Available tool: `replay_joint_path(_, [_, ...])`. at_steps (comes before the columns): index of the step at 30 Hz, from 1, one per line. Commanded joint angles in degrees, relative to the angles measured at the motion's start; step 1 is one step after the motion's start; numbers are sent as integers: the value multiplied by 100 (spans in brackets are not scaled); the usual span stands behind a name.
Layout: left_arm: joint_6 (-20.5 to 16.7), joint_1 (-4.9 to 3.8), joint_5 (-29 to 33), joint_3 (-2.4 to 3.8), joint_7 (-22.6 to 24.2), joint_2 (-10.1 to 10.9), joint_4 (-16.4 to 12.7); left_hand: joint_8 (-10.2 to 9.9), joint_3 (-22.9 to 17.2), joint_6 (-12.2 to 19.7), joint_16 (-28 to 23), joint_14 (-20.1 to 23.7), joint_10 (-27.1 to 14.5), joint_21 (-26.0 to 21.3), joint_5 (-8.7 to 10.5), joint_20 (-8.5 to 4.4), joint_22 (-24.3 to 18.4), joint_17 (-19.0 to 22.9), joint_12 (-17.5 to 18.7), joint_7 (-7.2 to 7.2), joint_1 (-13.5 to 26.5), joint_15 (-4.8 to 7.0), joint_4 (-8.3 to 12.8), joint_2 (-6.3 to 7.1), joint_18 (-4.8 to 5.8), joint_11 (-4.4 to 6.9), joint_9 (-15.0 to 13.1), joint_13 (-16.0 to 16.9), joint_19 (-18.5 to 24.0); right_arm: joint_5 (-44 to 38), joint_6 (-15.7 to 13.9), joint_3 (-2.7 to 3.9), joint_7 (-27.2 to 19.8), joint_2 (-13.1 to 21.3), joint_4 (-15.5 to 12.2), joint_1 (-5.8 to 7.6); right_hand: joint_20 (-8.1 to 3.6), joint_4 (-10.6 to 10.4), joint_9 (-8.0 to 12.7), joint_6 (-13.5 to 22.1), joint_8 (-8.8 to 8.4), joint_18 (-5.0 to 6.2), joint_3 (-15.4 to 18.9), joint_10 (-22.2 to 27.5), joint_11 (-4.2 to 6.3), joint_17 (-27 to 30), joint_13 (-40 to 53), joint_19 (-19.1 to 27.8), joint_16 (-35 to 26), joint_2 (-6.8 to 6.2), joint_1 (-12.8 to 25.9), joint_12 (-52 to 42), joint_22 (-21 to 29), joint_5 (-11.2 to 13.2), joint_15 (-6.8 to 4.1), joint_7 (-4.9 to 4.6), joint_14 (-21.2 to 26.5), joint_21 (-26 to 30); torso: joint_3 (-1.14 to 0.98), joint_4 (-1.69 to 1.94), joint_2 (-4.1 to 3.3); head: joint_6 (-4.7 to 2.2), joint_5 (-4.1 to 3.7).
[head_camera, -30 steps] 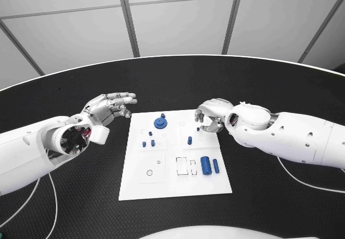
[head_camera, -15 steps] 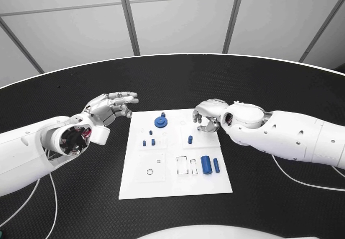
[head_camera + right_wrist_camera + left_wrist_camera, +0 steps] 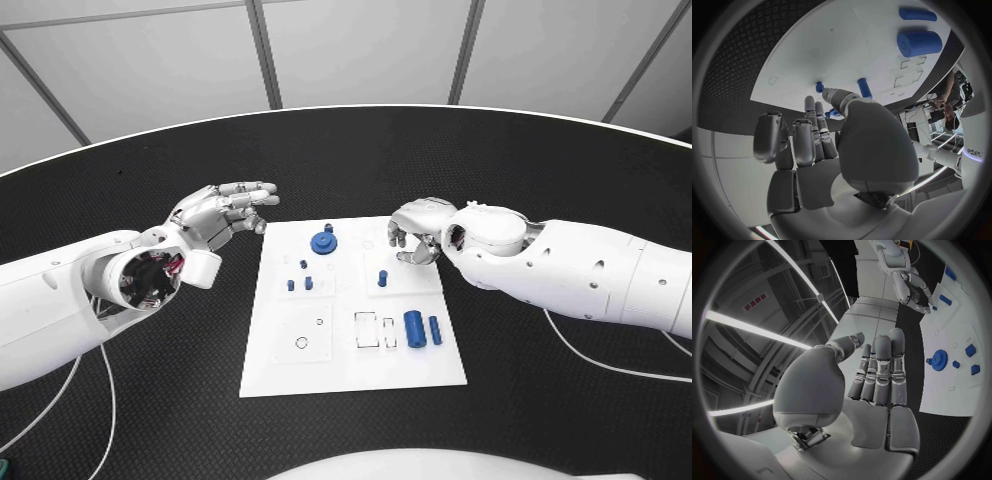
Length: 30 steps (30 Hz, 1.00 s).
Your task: Assemble the parts on the task board
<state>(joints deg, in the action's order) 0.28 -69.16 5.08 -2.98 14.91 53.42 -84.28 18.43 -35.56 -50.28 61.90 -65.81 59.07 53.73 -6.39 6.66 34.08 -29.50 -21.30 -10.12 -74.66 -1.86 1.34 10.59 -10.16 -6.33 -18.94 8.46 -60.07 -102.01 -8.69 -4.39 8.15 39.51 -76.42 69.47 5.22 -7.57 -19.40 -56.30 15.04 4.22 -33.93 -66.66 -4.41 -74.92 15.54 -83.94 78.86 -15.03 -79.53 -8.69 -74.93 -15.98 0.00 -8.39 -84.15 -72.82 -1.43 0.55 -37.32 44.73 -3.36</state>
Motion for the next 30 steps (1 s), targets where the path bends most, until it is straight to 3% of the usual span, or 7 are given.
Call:
replay_joint_path(1, [5,0,0,0,-2,2,-6,-38,29,-26,-1,33,-17,-18,16,17,-8,6,-26,-27,27,6,-2,-33,-45,0,-7,8,16,-1,27,-2,-6,-6,14,-13,-31,46,-16,-64,43,-68,0,-72,13,-264,-10,-162,37,66,-18,29,-458,-53,-45,3,-341,-32,2,-3,0,6,7])
replay_joint_path(24, [27,0,0,1,-19,-33,19,-41,34,-24,4,41,-27,-32,14,18,-18,11,-29,-26,7,6,1,-54,-46,1,-9,10,12,-1,133,-3,-79,-70,92,-146,-50,132,-84,-153,97,-88,-24,-202,51,-285,-34,-184,73,161,-14,60,-540,-84,-77,38,-345,-144,3,-9,0,43,42])
replay_joint_path(30, [25,-1,-1,1,-28,-38,29,-44,36,-22,6,46,-36,-40,13,18,-24,15,-30,-28,-8,6,5,-65,-46,0,-9,11,9,-1,167,-3,-61,-79,113,-157,-73,268,-156,-236,155,-97,-63,-319,88,-293,-43,-191,95,285,-72,82,-587,-87,-112,71,-344,-201,1,-3,2,58,40])
